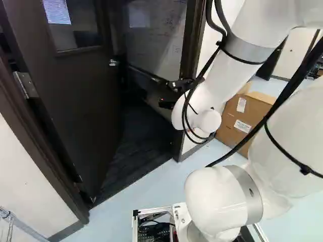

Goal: Open the door and move inside

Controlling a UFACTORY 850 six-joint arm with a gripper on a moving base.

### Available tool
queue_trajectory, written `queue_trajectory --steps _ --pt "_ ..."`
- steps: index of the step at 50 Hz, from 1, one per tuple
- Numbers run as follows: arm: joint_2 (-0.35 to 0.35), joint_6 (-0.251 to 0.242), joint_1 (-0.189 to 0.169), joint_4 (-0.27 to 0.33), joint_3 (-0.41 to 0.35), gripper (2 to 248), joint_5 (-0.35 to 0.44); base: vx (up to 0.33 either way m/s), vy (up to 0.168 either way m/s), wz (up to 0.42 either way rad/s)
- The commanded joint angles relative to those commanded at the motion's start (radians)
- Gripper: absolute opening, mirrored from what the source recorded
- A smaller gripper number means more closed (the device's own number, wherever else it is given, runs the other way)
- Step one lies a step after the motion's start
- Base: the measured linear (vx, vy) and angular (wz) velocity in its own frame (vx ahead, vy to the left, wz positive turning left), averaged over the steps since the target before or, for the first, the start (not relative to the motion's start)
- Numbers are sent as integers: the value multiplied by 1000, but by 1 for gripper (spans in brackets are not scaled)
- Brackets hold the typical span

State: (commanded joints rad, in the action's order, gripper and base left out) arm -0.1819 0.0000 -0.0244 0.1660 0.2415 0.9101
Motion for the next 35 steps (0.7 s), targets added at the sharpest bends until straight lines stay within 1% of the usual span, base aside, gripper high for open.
queue_trajectory --steps 9,19,28,35 --pt "0 0 0 0 0 247 0 47 -1 -1" --pt "0 0 0 0 0 247 0 219 12 -24" --pt "0 0 0 0 0 247 0 235 65 -31" --pt "0 0 0 0 0 247 0 213 115 -36"
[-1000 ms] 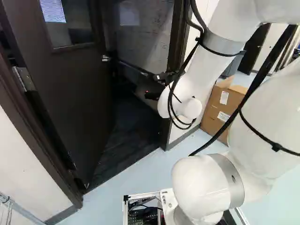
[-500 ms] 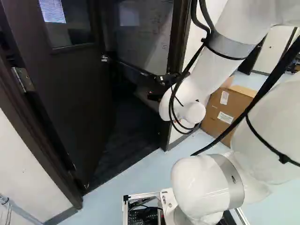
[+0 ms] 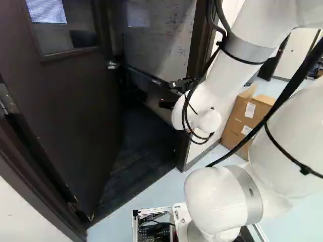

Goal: Open the door and move inside

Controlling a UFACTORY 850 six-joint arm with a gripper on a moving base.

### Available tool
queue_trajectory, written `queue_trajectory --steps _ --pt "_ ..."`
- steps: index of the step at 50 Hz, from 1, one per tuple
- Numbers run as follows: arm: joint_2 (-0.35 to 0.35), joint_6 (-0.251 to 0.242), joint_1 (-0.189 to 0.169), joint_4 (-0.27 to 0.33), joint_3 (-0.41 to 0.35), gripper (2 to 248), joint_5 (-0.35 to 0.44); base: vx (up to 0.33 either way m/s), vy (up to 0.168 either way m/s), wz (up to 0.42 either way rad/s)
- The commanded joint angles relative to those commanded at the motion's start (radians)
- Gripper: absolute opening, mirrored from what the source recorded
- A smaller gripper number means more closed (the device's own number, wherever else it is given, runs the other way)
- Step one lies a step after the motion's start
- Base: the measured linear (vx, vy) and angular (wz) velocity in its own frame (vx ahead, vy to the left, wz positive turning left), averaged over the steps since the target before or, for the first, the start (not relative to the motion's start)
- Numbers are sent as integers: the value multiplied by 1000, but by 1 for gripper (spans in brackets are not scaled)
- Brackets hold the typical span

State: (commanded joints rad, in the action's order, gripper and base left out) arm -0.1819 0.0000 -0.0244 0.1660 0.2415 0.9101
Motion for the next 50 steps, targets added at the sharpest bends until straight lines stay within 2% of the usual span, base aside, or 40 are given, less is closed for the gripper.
queue_trajectory --steps 16,37,50 --pt "0 0 0 0 0 247 0 151 119 -31" --pt "0 0 0 0 0 247 0 88 79 -14" --pt "0 0 0 0 0 247 0 76 96 134"
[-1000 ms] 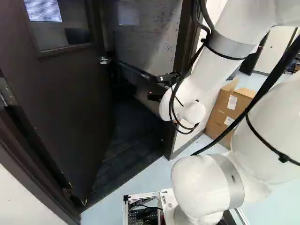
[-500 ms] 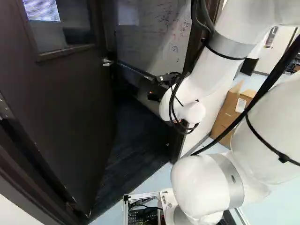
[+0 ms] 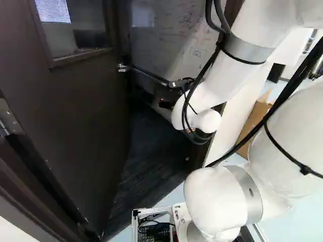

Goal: Open the door and move inside

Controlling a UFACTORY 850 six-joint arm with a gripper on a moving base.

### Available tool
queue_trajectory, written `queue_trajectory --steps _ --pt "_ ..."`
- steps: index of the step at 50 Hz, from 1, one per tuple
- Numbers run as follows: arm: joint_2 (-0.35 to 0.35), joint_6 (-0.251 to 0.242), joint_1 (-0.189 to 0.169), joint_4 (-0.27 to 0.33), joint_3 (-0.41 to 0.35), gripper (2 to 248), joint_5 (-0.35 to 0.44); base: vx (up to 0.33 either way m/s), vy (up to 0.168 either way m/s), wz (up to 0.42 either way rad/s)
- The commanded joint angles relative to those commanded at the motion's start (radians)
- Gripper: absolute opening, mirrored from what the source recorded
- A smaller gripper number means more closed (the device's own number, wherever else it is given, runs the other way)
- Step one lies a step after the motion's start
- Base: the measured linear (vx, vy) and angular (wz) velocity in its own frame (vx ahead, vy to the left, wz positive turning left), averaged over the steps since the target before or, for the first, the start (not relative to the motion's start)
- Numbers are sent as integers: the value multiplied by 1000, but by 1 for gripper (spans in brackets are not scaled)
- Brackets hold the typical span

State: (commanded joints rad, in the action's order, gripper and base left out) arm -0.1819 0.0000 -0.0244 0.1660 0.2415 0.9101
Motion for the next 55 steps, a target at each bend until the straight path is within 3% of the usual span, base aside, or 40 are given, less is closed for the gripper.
queue_trajectory --steps 31,55 --pt "0 0 0 0 0 247 0 29 55 126" --pt "0 0 0 0 0 247 0 0 6 33"
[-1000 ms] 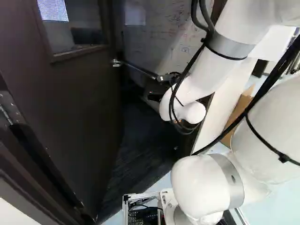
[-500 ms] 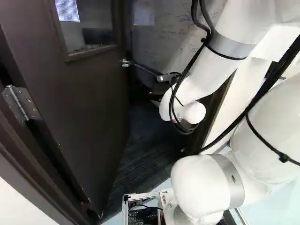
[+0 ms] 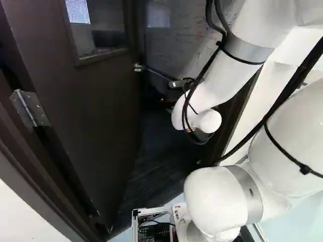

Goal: Open the door and move inside

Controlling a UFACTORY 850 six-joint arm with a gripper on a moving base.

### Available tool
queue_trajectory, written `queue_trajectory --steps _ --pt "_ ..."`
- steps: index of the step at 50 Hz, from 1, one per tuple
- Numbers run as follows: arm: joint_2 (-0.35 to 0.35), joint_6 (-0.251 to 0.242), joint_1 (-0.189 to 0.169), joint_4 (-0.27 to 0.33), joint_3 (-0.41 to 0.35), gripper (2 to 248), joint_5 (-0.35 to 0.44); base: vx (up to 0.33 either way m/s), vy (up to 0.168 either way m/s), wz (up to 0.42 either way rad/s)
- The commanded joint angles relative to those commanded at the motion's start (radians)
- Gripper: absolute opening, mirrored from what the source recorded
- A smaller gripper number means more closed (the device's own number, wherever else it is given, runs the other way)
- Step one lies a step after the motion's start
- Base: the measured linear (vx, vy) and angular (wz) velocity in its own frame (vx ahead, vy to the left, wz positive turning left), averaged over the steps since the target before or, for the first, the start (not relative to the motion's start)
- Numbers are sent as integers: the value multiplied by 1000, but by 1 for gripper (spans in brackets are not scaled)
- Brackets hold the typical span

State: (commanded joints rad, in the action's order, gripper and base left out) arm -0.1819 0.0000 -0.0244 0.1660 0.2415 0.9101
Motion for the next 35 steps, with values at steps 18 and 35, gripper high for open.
queue_trajectory --steps 18,35 --pt "28 0 3 0 26 247 0 0 0 0" --pt "94 0 25 -23 87 247 0 0 0 0"
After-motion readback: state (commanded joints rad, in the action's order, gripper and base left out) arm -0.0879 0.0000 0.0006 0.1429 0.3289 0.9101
